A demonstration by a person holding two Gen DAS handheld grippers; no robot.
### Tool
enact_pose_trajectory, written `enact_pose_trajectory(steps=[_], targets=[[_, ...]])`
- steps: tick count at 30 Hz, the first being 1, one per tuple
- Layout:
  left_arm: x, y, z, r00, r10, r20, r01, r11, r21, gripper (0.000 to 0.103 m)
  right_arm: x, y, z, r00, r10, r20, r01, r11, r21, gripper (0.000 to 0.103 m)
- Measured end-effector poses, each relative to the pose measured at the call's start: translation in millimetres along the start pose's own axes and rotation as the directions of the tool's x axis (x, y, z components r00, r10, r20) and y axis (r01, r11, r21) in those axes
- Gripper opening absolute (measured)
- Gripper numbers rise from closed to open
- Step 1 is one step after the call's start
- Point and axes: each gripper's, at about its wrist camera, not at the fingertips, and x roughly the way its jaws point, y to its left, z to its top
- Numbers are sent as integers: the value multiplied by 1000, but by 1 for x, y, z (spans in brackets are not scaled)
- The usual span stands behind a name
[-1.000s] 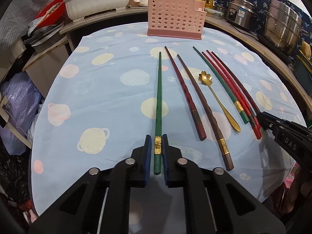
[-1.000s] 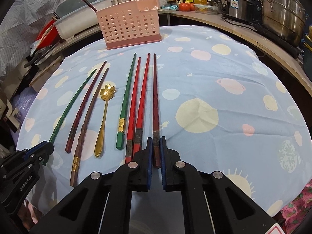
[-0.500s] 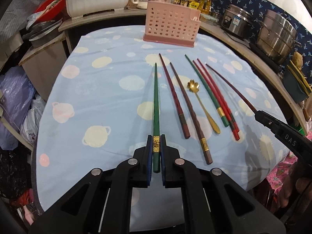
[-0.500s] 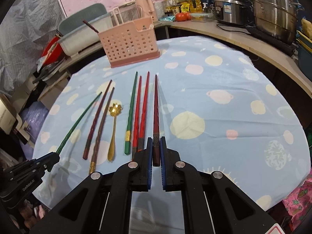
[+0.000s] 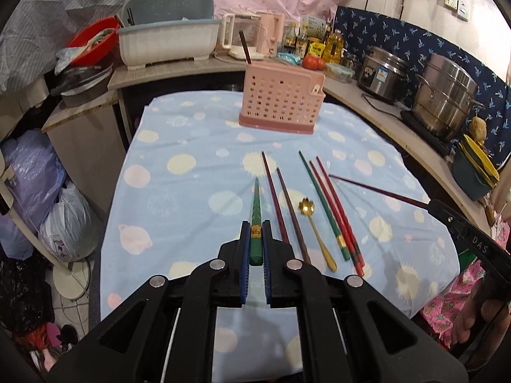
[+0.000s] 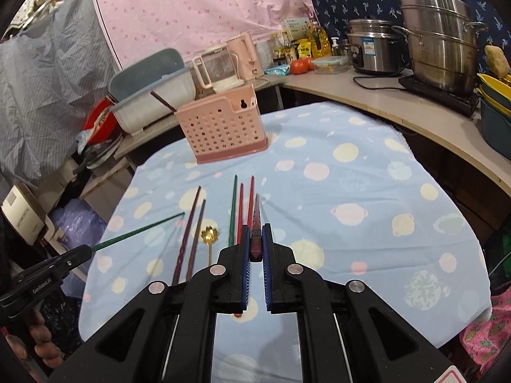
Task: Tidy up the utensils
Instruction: 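Lift the red chopstick with the right tool while the left tool carries the green one to the basket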
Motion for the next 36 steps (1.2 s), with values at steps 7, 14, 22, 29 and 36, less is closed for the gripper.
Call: enact_pose_trajectory(steps=[7, 14, 22, 29, 36], targets=[[-12, 1, 38, 996, 6, 89, -6, 1000, -7, 7, -6, -5, 26, 998, 25, 56, -26, 999, 20, 7], [-12, -1, 87, 987, 6, 162, -6, 1000, -3, 7, -6, -9, 64, 992, 34, 123, -37, 999, 23, 7], [-19, -11, 148, 966, -18, 256, 14, 1000, 18, 7, 0, -7, 116, 984, 54, 173, -56, 998, 7, 7], [-19, -24, 213, 939, -42, 342, 32, 999, 34, 7, 9, 12, 178, 964, 67, 256, -63, 998, -24, 7], [-10, -39, 281, 906, -87, 414, 72, 996, 52, 7, 36, 30, 243, 938, 109, 330, -114, 993, -2, 7]])
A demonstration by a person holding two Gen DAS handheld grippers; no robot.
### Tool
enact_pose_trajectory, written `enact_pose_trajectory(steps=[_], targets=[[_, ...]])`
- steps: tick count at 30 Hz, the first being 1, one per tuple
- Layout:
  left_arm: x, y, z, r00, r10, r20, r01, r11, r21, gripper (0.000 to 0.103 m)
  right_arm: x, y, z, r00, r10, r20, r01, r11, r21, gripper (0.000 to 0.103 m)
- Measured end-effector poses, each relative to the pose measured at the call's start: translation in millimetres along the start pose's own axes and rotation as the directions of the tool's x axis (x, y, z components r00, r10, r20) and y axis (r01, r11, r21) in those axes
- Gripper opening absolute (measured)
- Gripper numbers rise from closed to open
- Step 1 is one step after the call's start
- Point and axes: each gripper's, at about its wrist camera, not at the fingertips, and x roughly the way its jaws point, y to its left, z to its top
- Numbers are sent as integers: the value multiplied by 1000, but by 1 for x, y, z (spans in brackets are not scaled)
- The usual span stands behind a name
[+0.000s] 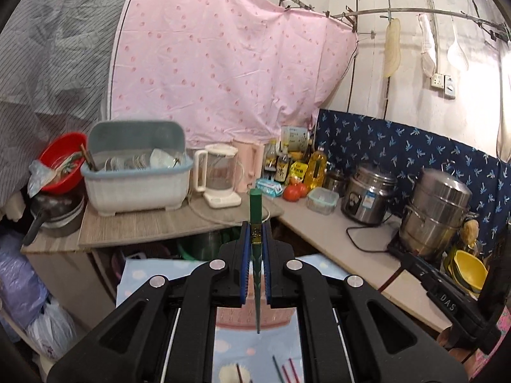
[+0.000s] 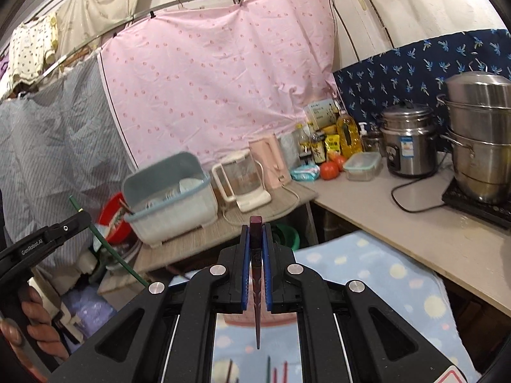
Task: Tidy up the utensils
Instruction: 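Lift the red chopstick with the right tool while the left tool carries the green one to the basket, then open the right tool over the pink basket while the left tool releases its chopstick there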
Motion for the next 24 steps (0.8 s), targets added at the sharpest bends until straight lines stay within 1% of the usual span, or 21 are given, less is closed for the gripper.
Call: enact_pose_trajectory(steps=[2, 5, 7, 10, 14, 19, 21, 22, 24], targets=[[14, -2, 13, 1000, -17, 16, 17, 1000, -8, 7, 16, 3, 11, 1000, 14, 18, -15, 1000, 23, 7], [36, -4, 27, 999, -22, 37, 22, 1000, -7, 7, 38, 4, 23, 998, 31, 50, -34, 997, 64, 7], [48, -5, 31, 999, -18, 45, 18, 1000, -1, 7, 53, 5, 28, 997, 31, 64, -37, 996, 85, 7], [71, -6, 30, 999, -12, 35, 11, 1000, 8, 7, 76, 3, 30, 997, 32, 65, -39, 993, 112, 7], [101, 0, 18, 1000, -10, -11, 10, 1000, -1, 7, 106, -1, 22, 999, 23, 34, -27, 992, 123, 7], [134, 11, -6, 997, 2, -76, -4, 1000, -18, 7, 140, -5, 0, 999, 9, -38, -5, 994, 109, 7], [143, 17, -14, 995, 4, -96, -7, 1000, -31, 7, 148, -6, -8, 998, 8, -64, -2, 995, 102, 7], [147, 20, -18, 994, 4, -106, -7, 999, -35, 7, 152, -6, -12, 997, 7, -79, 1, 995, 96, 8], [151, 26, -25, 993, 12, -119, -17, 999, -42, 7, 153, -6, -18, 996, -8, -85, 15, 997, 81, 14]])
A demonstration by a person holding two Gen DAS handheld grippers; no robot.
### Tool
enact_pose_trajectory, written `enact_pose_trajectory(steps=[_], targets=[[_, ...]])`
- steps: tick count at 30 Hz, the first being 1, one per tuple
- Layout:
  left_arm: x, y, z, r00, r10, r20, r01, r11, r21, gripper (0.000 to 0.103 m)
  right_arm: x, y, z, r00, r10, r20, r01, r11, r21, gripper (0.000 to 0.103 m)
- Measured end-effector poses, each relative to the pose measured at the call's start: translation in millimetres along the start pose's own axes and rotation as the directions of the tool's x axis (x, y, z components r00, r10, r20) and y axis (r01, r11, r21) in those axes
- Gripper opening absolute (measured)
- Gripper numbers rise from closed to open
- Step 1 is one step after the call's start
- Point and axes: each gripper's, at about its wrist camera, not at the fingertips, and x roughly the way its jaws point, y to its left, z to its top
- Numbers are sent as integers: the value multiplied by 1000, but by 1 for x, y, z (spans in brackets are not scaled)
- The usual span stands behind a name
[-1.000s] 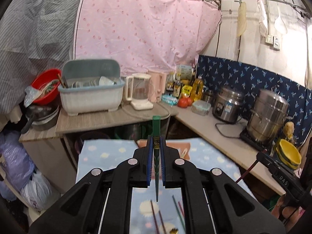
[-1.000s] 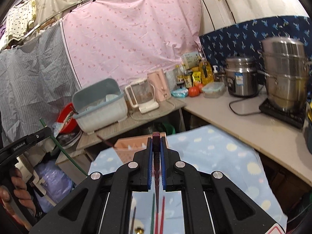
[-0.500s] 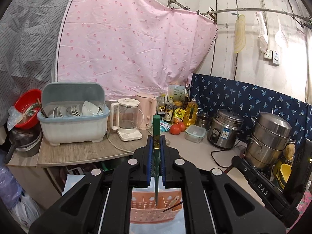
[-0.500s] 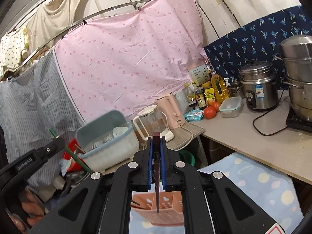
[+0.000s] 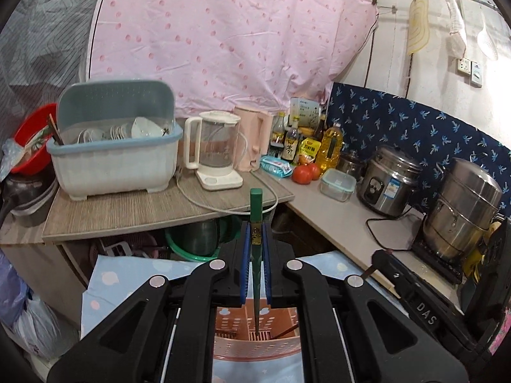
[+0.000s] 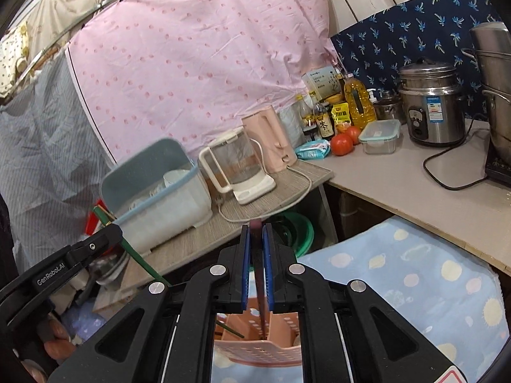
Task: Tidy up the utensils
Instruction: 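Open the right tool over the pink basket while the left tool releases its chopstick there, then move both open tools back down to the remaining chopsticks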
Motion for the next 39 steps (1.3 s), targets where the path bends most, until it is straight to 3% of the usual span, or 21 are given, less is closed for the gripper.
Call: enact_pose_trajectory(steps=[2, 4, 6, 11, 17, 22, 28, 31, 35, 39], targets=[[1, 7, -6, 1000, 4, -10, -4, 1000, -22, 18, -5, -2, -5, 1000, -28, 12, 28, 1000, -11, 38], [-3, 15, -10, 1000, 16, -7, -17, 999, -45, 45, -14, -3, -10, 999, -34, 27, 34, 999, -8, 45], [-11, 20, -17, 1000, 27, 5, -26, 998, -61, 49, -21, -5, -13, 999, -36, 24, 36, 999, -10, 45], [-33, 29, -37, 999, 20, -31, -23, 997, -76, 51, -47, -12, -31, 1000, -25, -7, 25, 1000, -2, 45], [-66, 34, -81, 989, -11, -145, -2, 996, -87, 54, -90, -16, -75, 997, -38, -71, 37, 999, -23, 45], [-100, 33, -132, 968, -56, -246, 34, 995, -96, 55, -124, -23, -128, 984, -46, -171, 41, 999, -32, 45], [-130, 28, -207, 919, -65, -388, 34, 996, -85, 55, -155, -36, -190, 955, -72, -287, 67, 997, -30, 45], [-142, 24, -241, 898, -52, -436, 24, 997, -68, 55, -169, -36, -222, 938, -120, -324, 97, 991, -89, 45], [-154, 17, -278, 891, 16, -453, -25, 1000, -14, 55, -181, -35, -256, 920, -171, -353, 119, 979, -163, 45], [-160, 11, -305, 888, 12, -459, -17, 1000, -7, 55, -190, -41, -283, 901, -177, -396, 122, 979, -162, 45]])
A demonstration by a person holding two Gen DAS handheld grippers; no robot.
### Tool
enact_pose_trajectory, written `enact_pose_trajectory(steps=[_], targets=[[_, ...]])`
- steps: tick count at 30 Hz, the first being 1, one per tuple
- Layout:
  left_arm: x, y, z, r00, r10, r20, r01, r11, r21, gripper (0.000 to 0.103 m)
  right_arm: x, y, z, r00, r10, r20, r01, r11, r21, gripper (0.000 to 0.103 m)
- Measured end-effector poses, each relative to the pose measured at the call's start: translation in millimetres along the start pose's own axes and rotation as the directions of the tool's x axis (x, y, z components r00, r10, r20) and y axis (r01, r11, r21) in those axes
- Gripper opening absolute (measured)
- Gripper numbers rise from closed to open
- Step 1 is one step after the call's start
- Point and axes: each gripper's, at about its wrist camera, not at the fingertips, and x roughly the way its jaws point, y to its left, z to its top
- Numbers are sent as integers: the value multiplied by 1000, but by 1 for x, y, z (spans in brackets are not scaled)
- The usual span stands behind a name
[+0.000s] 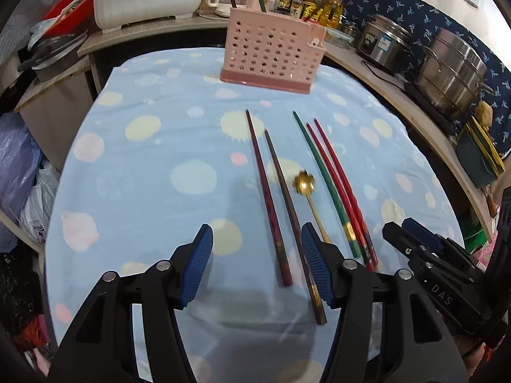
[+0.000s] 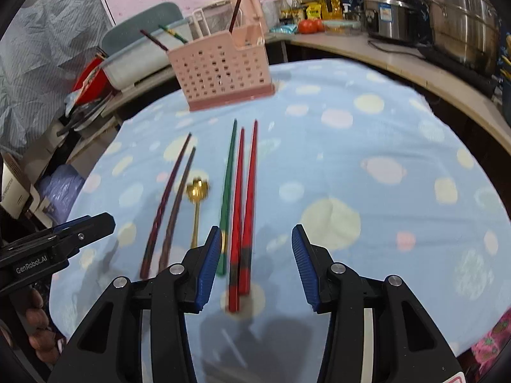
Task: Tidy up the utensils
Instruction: 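Move both open tools back down to the remaining chopsticks, then grasp a dark red chopstick with the left tool while the right tool grasps a red chopstick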
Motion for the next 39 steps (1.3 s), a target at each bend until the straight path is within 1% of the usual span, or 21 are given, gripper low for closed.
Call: enact_pose_trajectory(steps=[2, 4, 6, 11, 14, 20, 22, 25, 27, 29, 32, 39], targets=[[3, -4, -9, 999, 34, 14, -35, 999, 26, 55, -1, -2, -8, 1000, -2, -4, 2, 1000, 5, 45], [6, -7, -15, 999, 48, 26, -49, 998, 35, 54, -2, -2, -12, 1000, -6, -5, 6, 1000, 7, 45], [10, -8, -19, 999, 41, 28, -42, 998, 36, 54, -3, -3, -16, 1000, -6, -5, 7, 1000, 11, 45], [21, -14, -26, 998, 57, 11, -58, 997, 59, 53, -3, -5, -20, 1000, -12, -6, 12, 1000, 14, 45], [30, -14, -29, 997, 71, -7, -70, 996, 58, 49, -1, -7, -22, 1000, -13, -11, 13, 1000, 20, 44], [32, -10, -29, 995, 98, 10, -99, 993, 65, 42, 0, -9, -21, 1000, -14, -10, 14, 1000, 28, 44], [32, -8, -28, 994, 109, 13, -110, 992, 64, 36, 0, -9, -21, 1000, -14, -10, 15, 1000, 28, 44], [31, -4, -27, 993, 115, 15, -116, 992, 48, 30, 1, -10, -20, 1000, -15, -13, 15, 999, 28, 43], [31, -4, -27, 992, 122, 18, -123, 991, 47, 29, 3, -9, -20, 1000, -14, -17, 15, 1000, 25, 40], [32, -5, -28, 992, 127, 24, -128, 990, 50, 29, 6, -7, -19, 1000, -12, -20, 12, 1000, 18, 34], [32, -6, -30, 991, 131, 32, -132, 990, 51, 29, 10, -6, -18, 1000, -7, -28, 8, 1000, 12, 27], [32, -9, -32, 989, 143, 45, -146, 987, 61, 29, 18, 3, -14, 1000, -2, -31, 2, 1000, -16, 20]])
